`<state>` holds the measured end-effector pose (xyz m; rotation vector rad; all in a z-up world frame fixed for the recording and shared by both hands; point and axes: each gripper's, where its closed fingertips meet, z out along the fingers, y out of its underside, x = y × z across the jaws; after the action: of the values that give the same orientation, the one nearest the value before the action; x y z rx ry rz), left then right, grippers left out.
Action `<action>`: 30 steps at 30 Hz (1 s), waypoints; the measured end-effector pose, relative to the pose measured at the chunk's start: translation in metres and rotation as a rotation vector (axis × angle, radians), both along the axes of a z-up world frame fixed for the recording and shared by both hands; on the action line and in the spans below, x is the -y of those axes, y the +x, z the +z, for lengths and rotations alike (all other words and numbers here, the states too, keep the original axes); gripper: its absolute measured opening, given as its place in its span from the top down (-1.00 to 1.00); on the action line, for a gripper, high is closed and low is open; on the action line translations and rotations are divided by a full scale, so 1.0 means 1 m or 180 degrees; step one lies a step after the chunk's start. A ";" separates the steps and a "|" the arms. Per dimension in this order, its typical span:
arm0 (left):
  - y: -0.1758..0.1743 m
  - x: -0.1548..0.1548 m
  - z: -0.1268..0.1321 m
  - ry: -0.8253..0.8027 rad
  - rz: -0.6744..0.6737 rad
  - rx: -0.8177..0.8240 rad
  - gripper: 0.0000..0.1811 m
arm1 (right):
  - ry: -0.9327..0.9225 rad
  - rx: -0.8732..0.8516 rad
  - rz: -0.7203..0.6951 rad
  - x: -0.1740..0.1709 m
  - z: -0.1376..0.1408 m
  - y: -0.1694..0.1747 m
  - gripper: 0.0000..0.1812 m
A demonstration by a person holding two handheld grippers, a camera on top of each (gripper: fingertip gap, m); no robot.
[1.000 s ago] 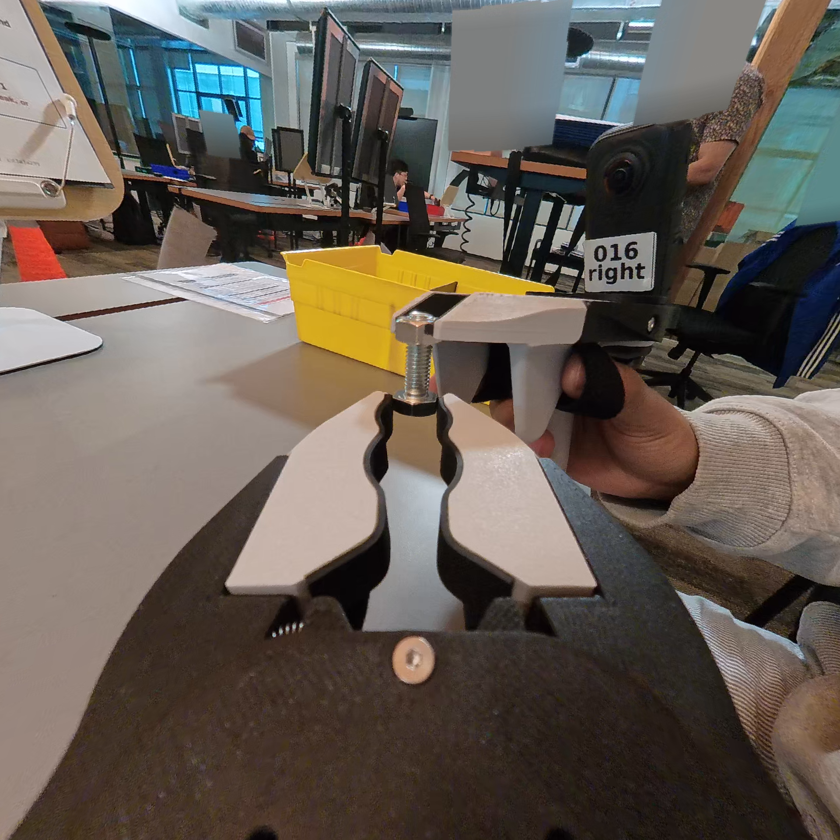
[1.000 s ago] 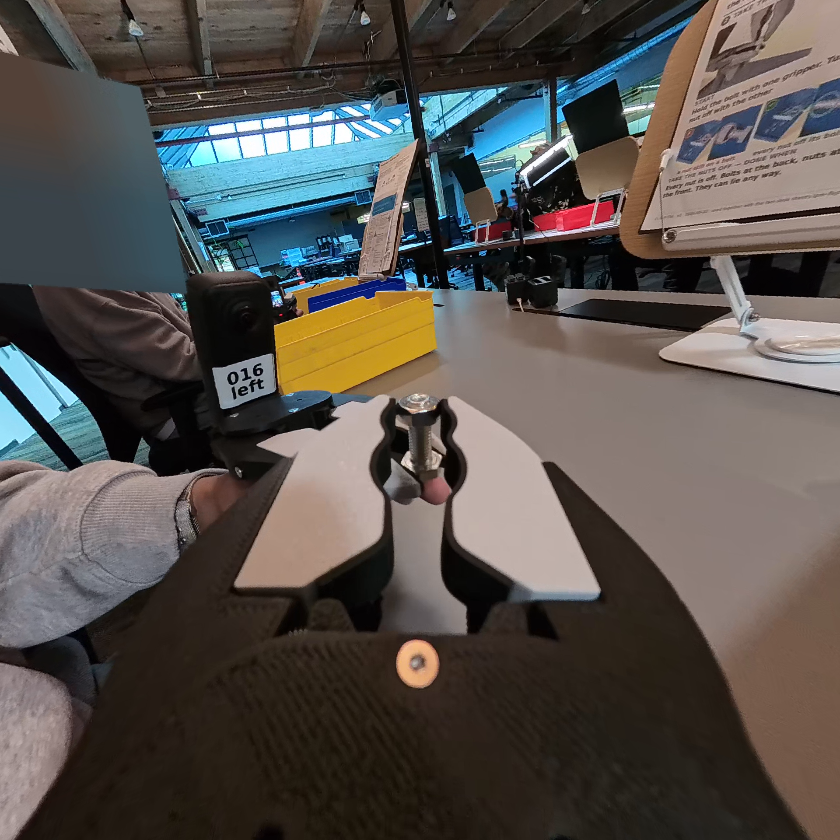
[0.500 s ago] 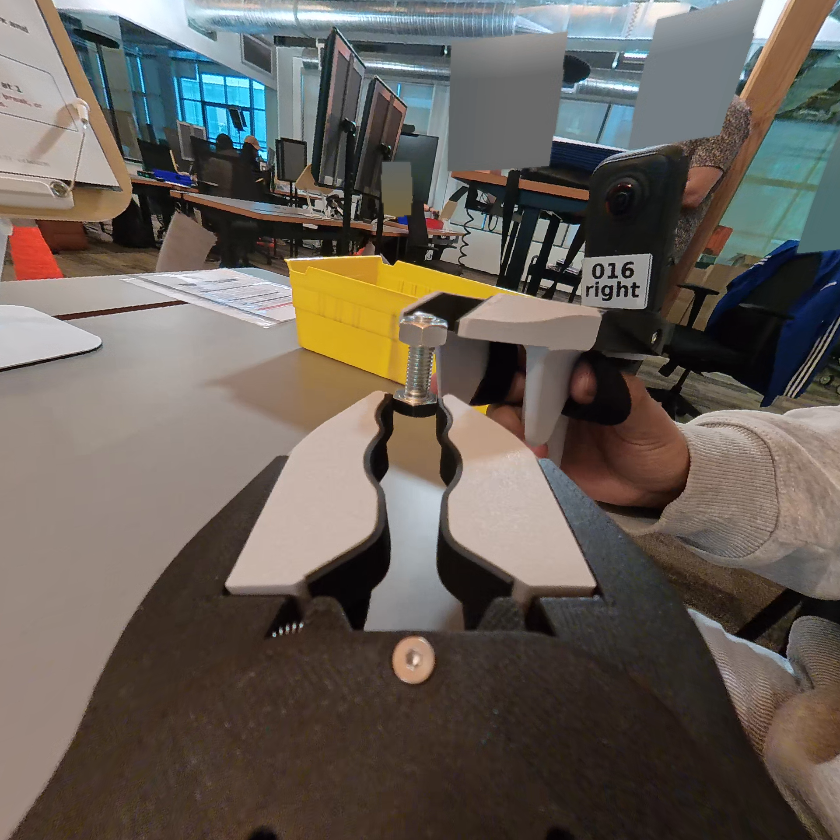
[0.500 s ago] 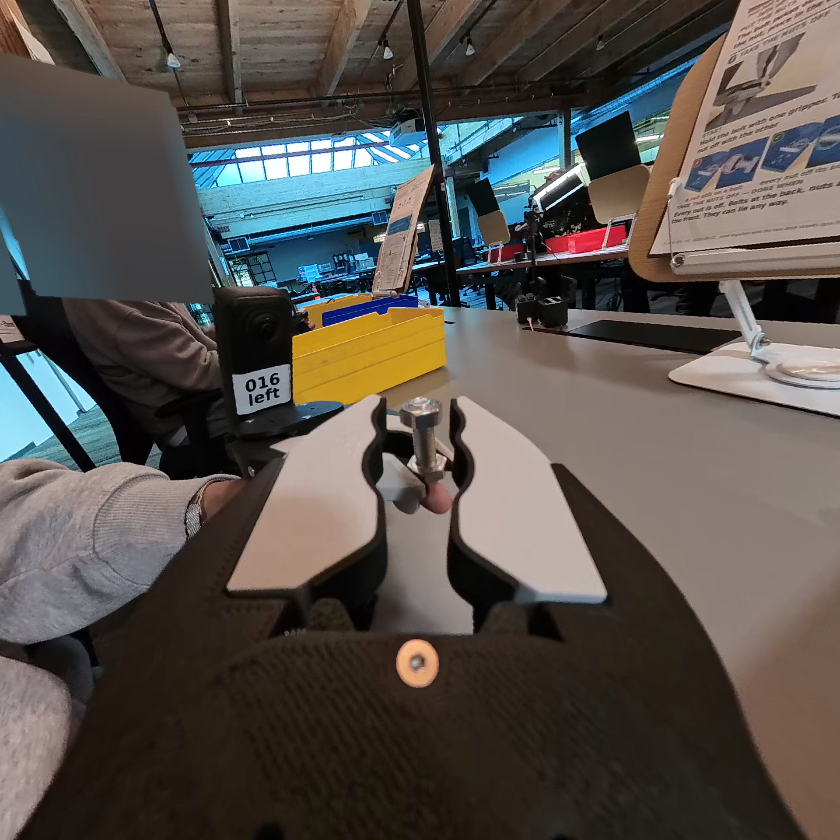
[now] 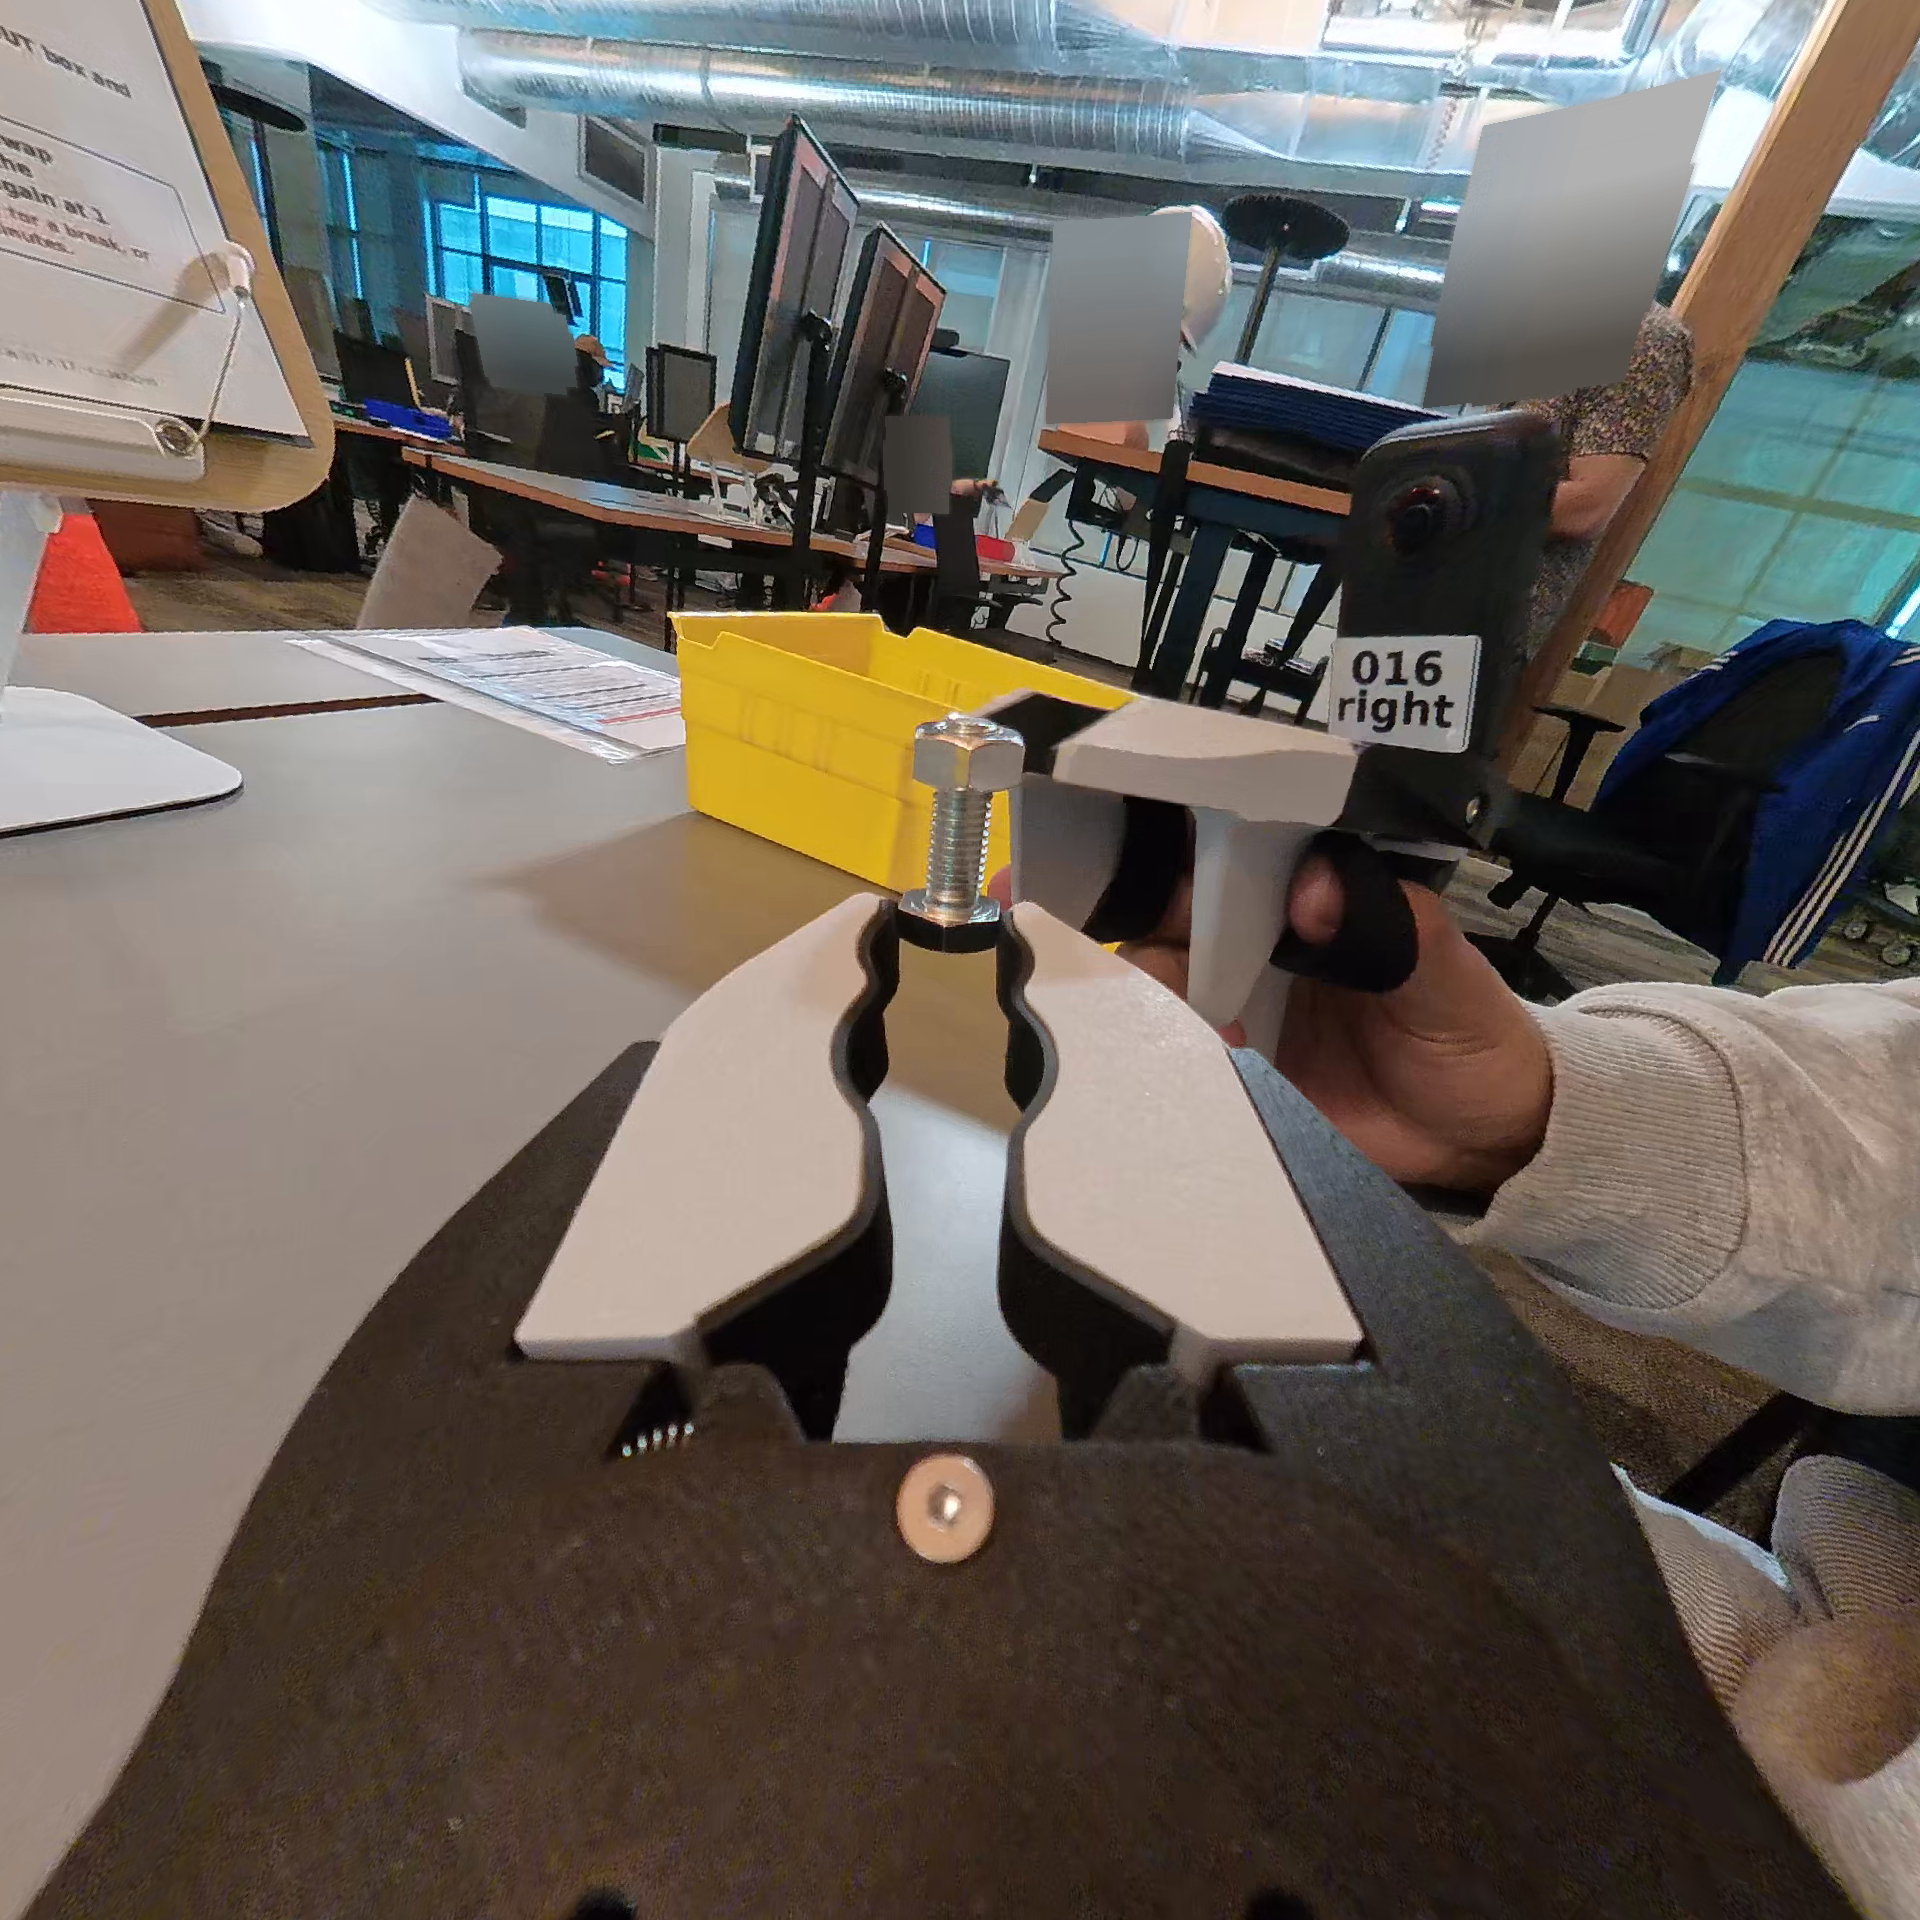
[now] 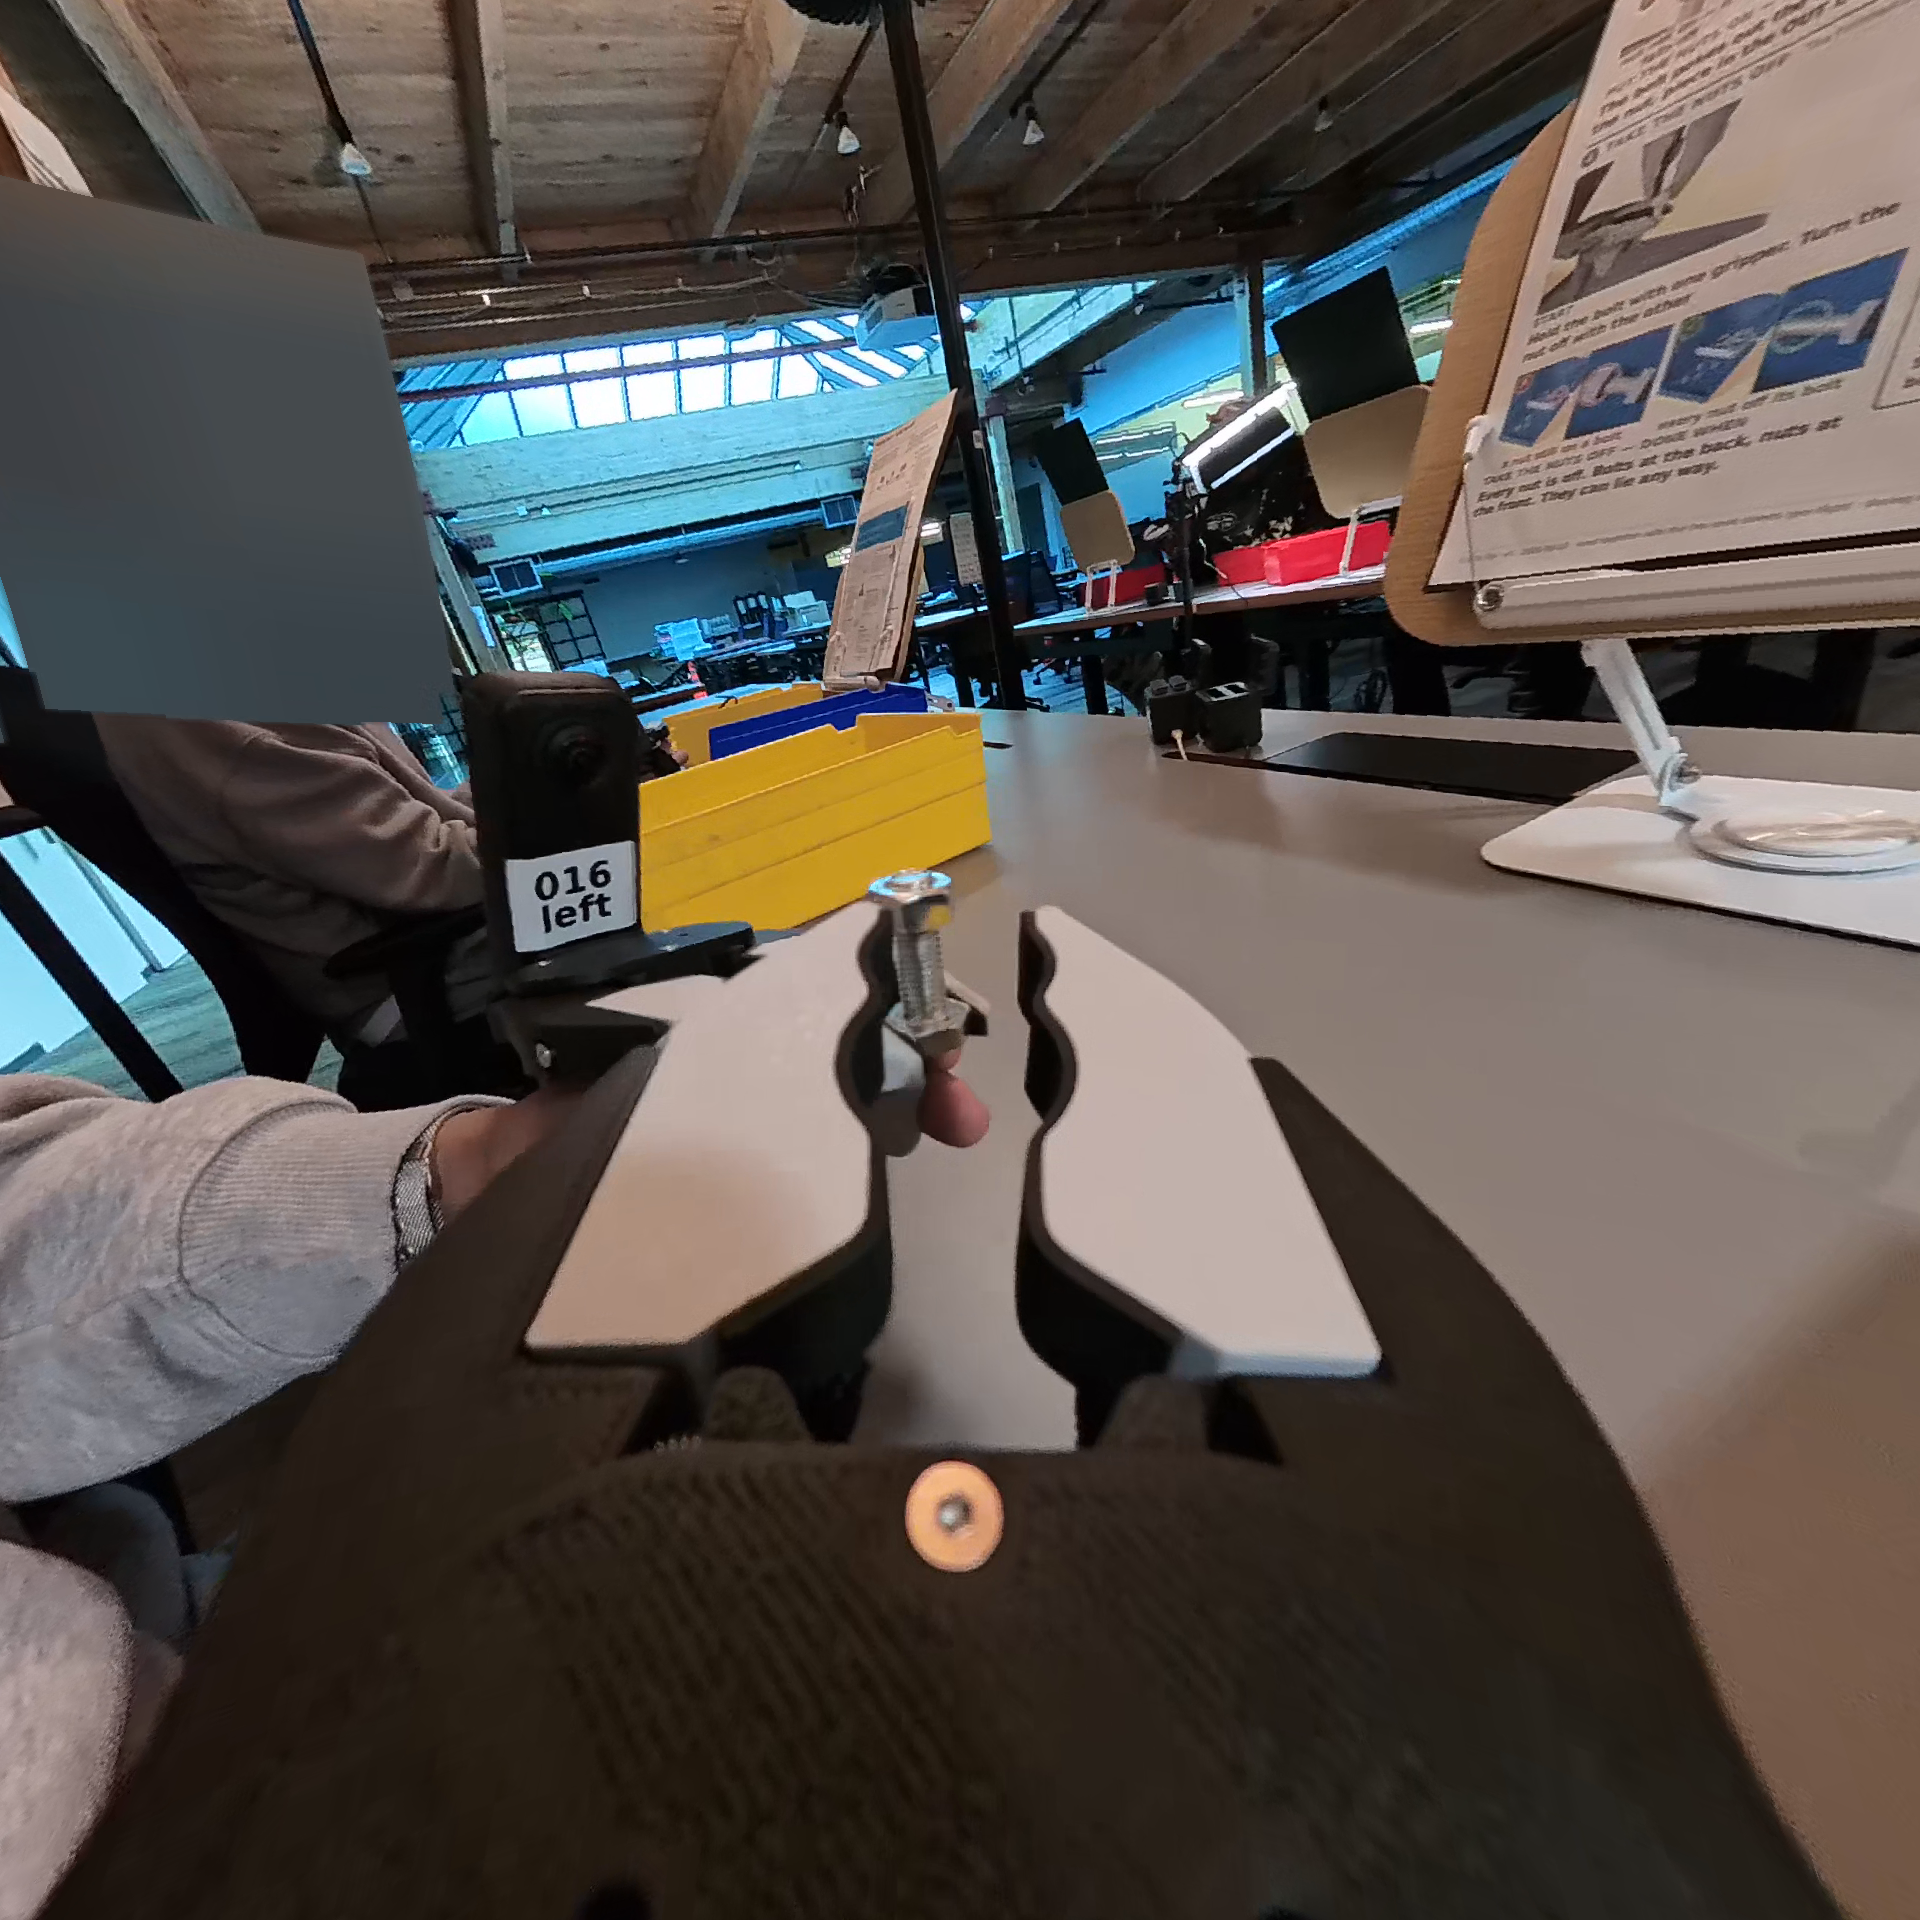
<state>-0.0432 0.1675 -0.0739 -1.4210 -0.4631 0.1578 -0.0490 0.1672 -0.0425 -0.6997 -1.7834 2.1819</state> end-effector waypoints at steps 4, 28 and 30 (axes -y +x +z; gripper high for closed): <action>0.002 -0.002 -0.001 -0.0042 -0.0018 -0.0032 0.80 | 0.0160 -0.0123 0.0033 0.008 -0.002 0.006 0.75; 0.004 -0.003 -0.001 -0.0048 -0.0039 -0.0059 0.80 | -0.0101 0.0058 0.0059 0.004 0.001 0.002 0.78; 0.005 -0.004 -0.002 -0.0067 -0.0055 -0.0066 0.80 | -0.0116 0.0063 0.0090 0.005 0.001 0.003 0.78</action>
<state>-0.0382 0.1714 -0.0754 -1.4423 -0.4331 0.1640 -0.0459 0.1627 -0.0413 -0.7107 -1.7779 2.2388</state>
